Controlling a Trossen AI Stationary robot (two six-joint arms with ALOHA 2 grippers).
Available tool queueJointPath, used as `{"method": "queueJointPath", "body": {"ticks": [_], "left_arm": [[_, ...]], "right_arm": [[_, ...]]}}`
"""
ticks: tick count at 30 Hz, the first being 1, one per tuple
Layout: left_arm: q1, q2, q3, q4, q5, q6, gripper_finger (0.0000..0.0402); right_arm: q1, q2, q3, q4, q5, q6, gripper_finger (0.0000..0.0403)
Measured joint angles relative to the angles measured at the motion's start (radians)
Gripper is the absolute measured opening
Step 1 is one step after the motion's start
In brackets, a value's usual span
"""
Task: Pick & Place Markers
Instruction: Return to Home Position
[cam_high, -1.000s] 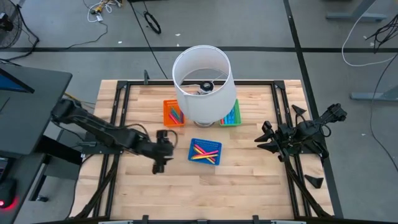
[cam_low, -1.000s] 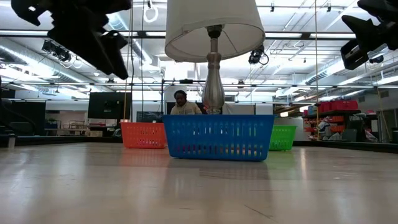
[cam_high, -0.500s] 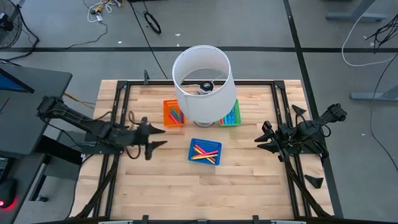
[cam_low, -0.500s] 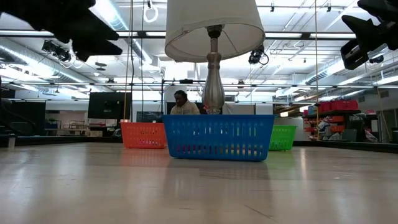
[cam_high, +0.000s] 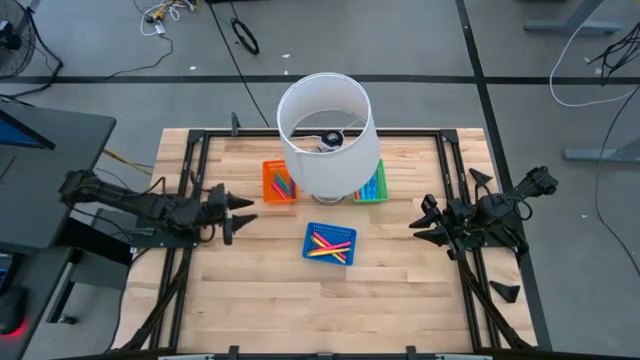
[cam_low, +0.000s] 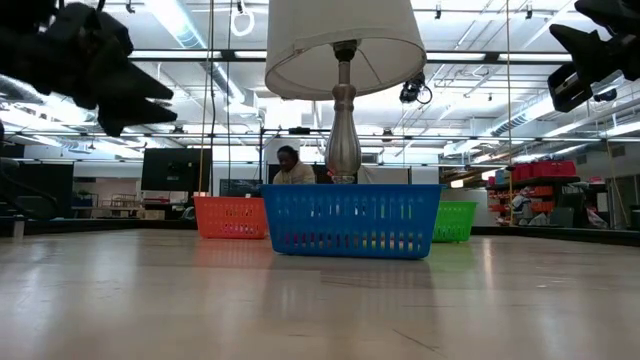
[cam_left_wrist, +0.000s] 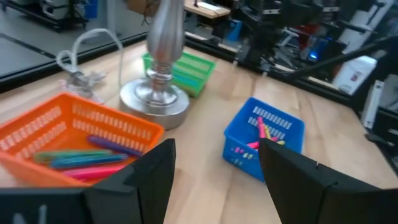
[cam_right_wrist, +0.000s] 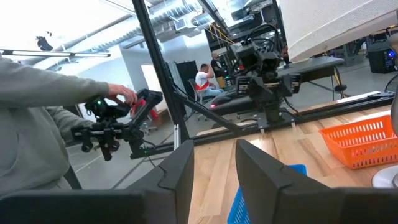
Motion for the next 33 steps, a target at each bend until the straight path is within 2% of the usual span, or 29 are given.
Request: {"method": "queueJointPath", "body": {"ticks": [9, 17, 28, 33], "left_arm": [[0.080, -0.150, -0.100, -0.002, 0.000, 0.008, 0.0236], [0.119, -0.258, -0.136, 0.010, 0.002, 0.012, 0.0236], [0.157, -0.403, -0.137, 0.006, 0.004, 0.190, 0.0236], [0.157, -0.401, -0.138, 0.000, 0.113, 0.196, 0.0236]], "right_arm": [[0.000, 0.000, 0.000, 0.000, 0.000, 0.000, 0.0119], [0.000, 0.000, 0.000, 0.000, 0.000, 0.000, 0.0119], [0.000, 0.000, 0.000, 0.000, 0.000, 0.000, 0.0119], [0.000, 0.000, 0.000, 0.000, 0.000, 0.000, 0.0119]]}}
